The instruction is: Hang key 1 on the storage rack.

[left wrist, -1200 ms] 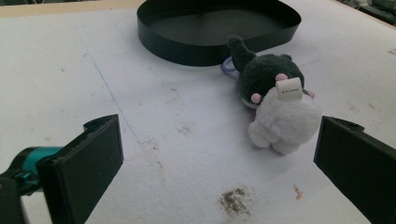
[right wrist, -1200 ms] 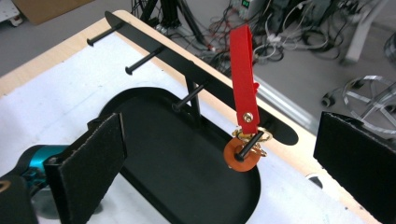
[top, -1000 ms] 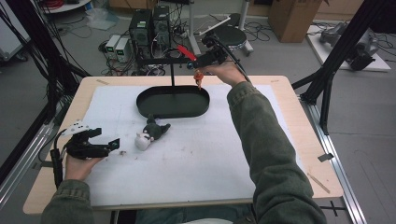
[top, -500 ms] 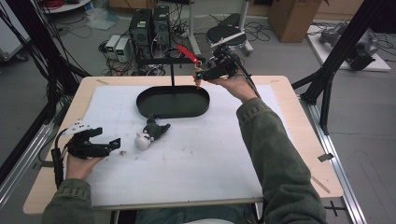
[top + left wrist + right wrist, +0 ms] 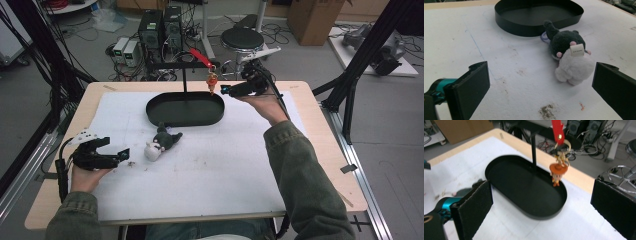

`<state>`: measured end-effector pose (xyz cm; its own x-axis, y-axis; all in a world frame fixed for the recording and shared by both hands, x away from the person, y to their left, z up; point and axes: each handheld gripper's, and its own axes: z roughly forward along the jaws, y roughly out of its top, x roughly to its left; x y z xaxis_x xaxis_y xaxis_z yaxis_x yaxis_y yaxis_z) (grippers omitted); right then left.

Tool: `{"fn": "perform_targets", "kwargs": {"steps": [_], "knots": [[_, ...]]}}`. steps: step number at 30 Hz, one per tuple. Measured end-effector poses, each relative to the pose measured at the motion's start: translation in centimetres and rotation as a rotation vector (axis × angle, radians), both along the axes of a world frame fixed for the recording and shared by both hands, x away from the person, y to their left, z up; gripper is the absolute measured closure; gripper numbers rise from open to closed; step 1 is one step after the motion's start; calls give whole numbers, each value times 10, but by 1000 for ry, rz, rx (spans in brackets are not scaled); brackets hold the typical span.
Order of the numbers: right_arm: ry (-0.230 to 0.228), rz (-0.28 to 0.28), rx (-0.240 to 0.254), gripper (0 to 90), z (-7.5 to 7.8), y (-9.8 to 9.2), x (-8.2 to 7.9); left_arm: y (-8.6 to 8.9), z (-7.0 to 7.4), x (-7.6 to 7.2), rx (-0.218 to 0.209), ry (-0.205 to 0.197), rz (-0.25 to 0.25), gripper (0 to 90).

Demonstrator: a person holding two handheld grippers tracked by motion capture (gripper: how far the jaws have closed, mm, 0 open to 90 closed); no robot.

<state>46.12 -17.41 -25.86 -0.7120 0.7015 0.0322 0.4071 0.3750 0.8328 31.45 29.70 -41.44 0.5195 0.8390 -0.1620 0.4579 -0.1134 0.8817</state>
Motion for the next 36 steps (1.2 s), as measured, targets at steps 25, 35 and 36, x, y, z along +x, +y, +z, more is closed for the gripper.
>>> {"fn": "perform_targets", "kwargs": {"steps": [25,35,36], "knots": [[64,-16,-10,30,-49,-51,-39,-2,0,-1,5,4,-1,18],[77,-28,-45,30,-68,-67,-55,-2,0,-1,10,5,-2,18],[74,-29,-48,30,-70,-68,-56,-2,0,-1,13,5,-1,18]]}}
